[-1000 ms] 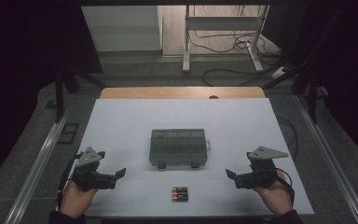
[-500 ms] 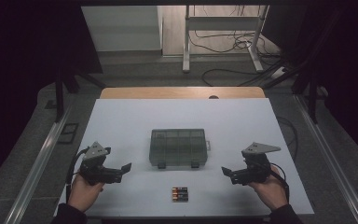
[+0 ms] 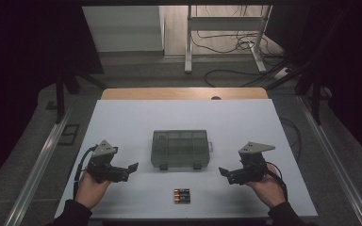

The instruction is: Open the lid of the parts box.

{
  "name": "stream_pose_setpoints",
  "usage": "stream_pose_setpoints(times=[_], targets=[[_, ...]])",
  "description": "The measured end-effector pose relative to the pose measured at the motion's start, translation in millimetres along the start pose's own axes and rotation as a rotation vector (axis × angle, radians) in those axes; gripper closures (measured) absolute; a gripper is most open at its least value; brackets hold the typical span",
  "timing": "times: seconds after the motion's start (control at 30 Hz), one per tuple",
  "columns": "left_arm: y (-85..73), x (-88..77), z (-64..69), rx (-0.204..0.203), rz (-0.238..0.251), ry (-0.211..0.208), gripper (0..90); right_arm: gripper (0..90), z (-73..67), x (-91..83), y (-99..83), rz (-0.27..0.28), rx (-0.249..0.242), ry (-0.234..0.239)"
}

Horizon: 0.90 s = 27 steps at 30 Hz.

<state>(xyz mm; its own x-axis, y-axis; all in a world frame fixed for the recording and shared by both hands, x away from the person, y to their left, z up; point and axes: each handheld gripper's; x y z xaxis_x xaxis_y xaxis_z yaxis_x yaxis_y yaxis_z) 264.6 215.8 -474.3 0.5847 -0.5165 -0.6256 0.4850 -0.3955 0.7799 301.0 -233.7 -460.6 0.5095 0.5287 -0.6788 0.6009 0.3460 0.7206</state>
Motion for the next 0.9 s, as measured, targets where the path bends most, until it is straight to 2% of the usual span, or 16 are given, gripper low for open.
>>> stream_pose_setpoints(times=[0.17,0.4,0.63,0.73,0.87,0.9], targets=[[2.1,3.9,-0.6,0.009,-0.009,-0.011,0.0,0.0,-4.0,5.6,3.0,-0.027,0.001,-0.006],[4.2,8.8,-1.3,0.008,-0.011,-0.019,0.1,0.0,-9.8,11.2,6.9,-0.050,-0.050,0.000],[7.3,14.7,-2.1,0.013,-0.017,-0.028,0.3,0.6,-10.9,18.7,9.1,-0.090,-0.052,0.001],[8.6,17.0,-2.3,0.017,-0.022,-0.034,0.5,6.8,-10.8,21.2,9.4,-0.101,-0.052,-0.009],[10.0,20.0,-2.3,0.020,-0.024,-0.036,0.6,18.4,-10.3,23.2,10.9,-0.120,-0.050,0.017],[10.0,20.0,-2.3,0.020,-0.024,-0.036,0.6,18.4,-10.3,23.2,10.9,-0.120,-0.050,0.017]])
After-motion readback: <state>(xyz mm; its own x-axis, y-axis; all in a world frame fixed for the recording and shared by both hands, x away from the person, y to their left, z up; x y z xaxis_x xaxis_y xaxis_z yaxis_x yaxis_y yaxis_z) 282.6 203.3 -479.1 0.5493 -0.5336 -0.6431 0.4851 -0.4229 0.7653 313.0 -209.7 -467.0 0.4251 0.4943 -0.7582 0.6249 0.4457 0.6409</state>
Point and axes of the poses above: each handheld gripper's, and its own axes: x roughly forward along the jaws, y roughly out of its top, z roughly to its right, and after that the axes turned 8 degrees about x, right-handed
